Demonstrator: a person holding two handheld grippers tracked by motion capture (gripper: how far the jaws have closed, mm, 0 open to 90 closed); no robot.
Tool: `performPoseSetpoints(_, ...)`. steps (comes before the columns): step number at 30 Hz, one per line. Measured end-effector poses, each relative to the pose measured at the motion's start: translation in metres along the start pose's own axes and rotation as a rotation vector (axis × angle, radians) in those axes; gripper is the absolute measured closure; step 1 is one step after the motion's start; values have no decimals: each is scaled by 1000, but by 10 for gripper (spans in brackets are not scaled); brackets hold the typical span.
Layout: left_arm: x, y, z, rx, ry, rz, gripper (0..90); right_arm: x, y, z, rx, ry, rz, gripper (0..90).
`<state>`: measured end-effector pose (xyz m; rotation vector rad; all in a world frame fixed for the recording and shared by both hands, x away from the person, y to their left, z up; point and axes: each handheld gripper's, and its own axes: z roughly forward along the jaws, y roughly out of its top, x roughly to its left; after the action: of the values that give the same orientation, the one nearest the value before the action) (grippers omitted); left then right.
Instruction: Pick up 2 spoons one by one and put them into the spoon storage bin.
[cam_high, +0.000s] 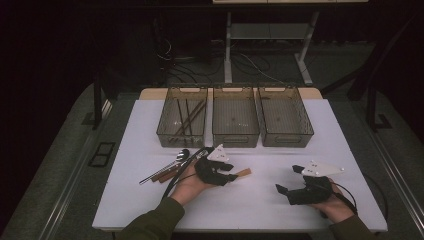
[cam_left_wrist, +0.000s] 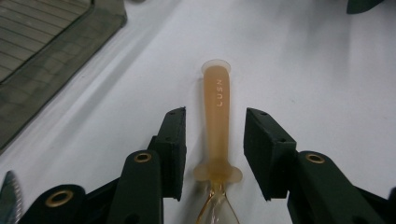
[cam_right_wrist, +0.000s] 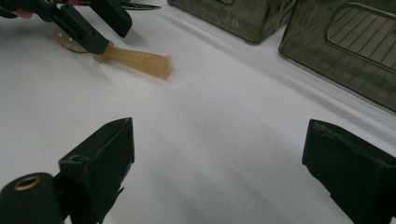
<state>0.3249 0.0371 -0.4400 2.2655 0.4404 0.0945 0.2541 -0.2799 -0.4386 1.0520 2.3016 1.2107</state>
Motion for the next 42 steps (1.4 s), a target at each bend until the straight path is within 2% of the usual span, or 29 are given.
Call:
performPoseSetpoints(6, 0, 2, 11, 29, 2, 33, 635, 0, 0, 0, 1, 4, -2, 94)
performPoseSetpoints(7, 1, 2, 12, 28, 2, 32, 643, 0, 0, 0, 2, 4, -2, 94)
performPoseSetpoints(8, 0, 1, 14, 28, -2, 15, 653, 0, 0, 0, 2, 4, -2, 94)
performPoseSetpoints(10, -1, 1, 16, 34, -6, 19, 679, 0, 0, 0, 2, 3, -2, 94)
performPoseSetpoints(11, 1, 1, 15, 47, -6, 39, 689, 0, 0, 0, 2, 3, -2, 94)
performPoseSetpoints(13, 0, 1, 16, 33, -8, 25, 735, 0, 0, 0, 1, 4, -2, 94)
performPoseSetpoints(15, 0, 1, 16, 34, -12, 29, 760, 0, 0, 0, 3, 4, -3, 94)
performPoseSetpoints(21, 0, 1, 16, 35, -14, 28, 769, 1, 0, 0, 2, 4, -2, 94)
performPoseSetpoints(22, 1, 2, 15, 48, -15, 41, 769, 1, 0, 0, 2, 5, -2, 94)
performPoseSetpoints(24, 1, 2, 14, 49, -27, 41, 770, 1, 0, 0, 1, 6, -1, 94)
performPoseSetpoints(27, 1, 4, 12, 44, -40, 16, 770, 0, 0, 0, 1, 6, -1, 94)
performPoseSetpoints(28, 3, 4, 11, 54, -42, 33, 770, 0, 0, 0, 1, 6, -1, 94)
performPoseSetpoints(29, 2, 5, 9, 41, -39, 10, 770, 0, 0, 0, 1, 6, -1, 94)
performPoseSetpoints(36, 4, 11, -6, 15, -53, -20, 770, 1, 0, -1, 0, 5, 0, 94)
performPoseSetpoints(42, 8, 18, -14, 13, -65, -18, 770, 0, 0, -1, 1, 6, 1, 94)
